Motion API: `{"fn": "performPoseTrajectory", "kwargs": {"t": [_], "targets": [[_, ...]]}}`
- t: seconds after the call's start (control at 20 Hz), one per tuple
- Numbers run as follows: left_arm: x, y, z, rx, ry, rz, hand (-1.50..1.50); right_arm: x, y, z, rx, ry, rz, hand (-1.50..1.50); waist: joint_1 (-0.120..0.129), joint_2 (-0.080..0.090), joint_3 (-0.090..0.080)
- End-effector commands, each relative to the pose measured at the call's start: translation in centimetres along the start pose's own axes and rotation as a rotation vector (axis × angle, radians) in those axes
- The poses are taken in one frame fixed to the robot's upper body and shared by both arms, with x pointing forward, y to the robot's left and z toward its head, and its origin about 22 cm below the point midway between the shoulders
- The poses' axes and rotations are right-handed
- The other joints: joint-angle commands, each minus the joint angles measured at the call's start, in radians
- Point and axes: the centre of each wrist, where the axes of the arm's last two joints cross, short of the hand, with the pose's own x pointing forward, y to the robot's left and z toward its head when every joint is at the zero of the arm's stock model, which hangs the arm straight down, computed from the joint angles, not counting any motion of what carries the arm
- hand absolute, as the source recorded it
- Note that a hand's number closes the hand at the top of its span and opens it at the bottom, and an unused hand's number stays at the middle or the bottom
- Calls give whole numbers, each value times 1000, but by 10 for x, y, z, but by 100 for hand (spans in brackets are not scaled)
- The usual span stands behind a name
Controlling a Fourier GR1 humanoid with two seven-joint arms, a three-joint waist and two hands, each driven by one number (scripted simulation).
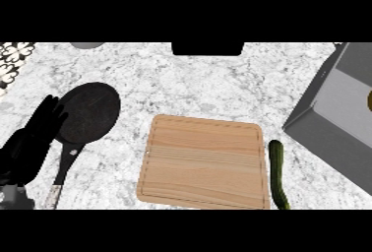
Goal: Pick the lemon from the cutting board and place it in the cardboard box
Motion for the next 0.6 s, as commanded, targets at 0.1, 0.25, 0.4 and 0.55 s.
{"fn": "performPoseTrajectory", "kwargs": {"t": [0.1,0.25,0.4,0.55], "targets": [[-9,-13,3,-9,10,-11,0,-37,23,-21,-6,-14,-5,150,4,1,1],[18,-8,-5,-2,-4,-5,0,-55,41,-24,6,-41,-14,150,2,0,1],[9,-8,4,0,-17,6,0,-62,63,-41,38,-14,-20,150,9,1,1],[-11,-9,-4,-10,9,5,0,-82,93,-30,72,-14,-46,150,3,2,1]]}}
